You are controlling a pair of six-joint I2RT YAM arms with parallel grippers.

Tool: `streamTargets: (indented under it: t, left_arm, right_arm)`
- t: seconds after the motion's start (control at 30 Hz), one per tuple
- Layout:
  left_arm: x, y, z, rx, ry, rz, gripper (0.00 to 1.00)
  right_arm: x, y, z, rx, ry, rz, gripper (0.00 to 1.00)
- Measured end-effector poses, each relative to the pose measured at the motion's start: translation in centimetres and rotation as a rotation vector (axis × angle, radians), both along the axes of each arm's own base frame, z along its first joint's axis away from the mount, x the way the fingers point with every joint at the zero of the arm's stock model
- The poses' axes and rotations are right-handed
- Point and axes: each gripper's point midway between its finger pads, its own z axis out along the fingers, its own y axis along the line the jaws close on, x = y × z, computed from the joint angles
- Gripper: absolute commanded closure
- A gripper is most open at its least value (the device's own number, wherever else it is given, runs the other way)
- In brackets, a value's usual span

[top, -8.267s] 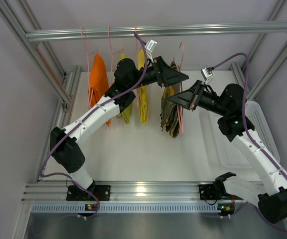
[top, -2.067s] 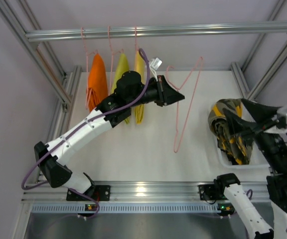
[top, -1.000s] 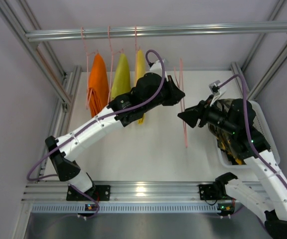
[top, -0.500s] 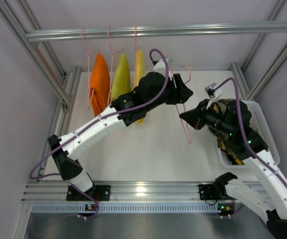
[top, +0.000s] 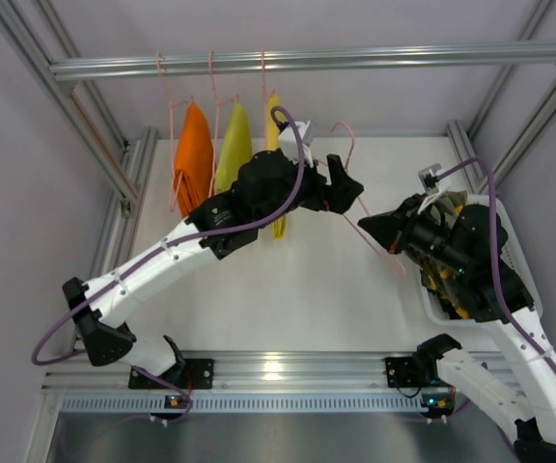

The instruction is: Remove the trousers from the hanger

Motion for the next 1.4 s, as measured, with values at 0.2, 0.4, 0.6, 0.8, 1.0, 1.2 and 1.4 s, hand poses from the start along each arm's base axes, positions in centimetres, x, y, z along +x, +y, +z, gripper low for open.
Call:
streamTargets:
  t: [0.2, 0.4, 0.6, 0.8, 1.0, 1.2, 1.4]
  left_arm:
    - [-1.6, 3.5, 3.0, -0.009, -0.155, -0.016, 0.01]
    - [-2.8, 5.5, 5.0, -0.007, -0.269, -0.049, 0.01]
    - [-0.6, 7.9, 5.8, 0.01, -0.311, 0.018, 0.01]
    - [1.2, 10.0, 7.1, 0.006, -0.327, 0.09, 0.01]
    - [2.3, 11.0, 11.0, -0.033, -0.311, 0.119, 0.01]
    - [5.9, 14.0, 11.5, -0.044, -0.211, 0.195, 0.01]
    - [8.5, 17.6, 8.7, -0.034, -0.085, 0.278, 0.01]
  right_arm:
    - [0.8, -1.5, -0.7, -0.002, 0.041, -0.078, 1.0]
    - [0.9, -2.9, -0.7, 0.001, 0.051, -0.138, 1.0]
    - [0.9, -4.8, 2.6, 0.02, -0.018, -0.226, 1.0]
    - [0.6, -7.6, 9.2, 0.051, -0.186, -0.366, 1.0]
    - [3.5, -8.4, 10.9, 0.006, -0.213, -0.441, 1.0]
    - [9.5, -8.3, 8.2, -0.106, -0.137, -0.492, 1.0]
    - [12.7, -8.0, 6.7, -0.149, -0.123, -0.512, 1.0]
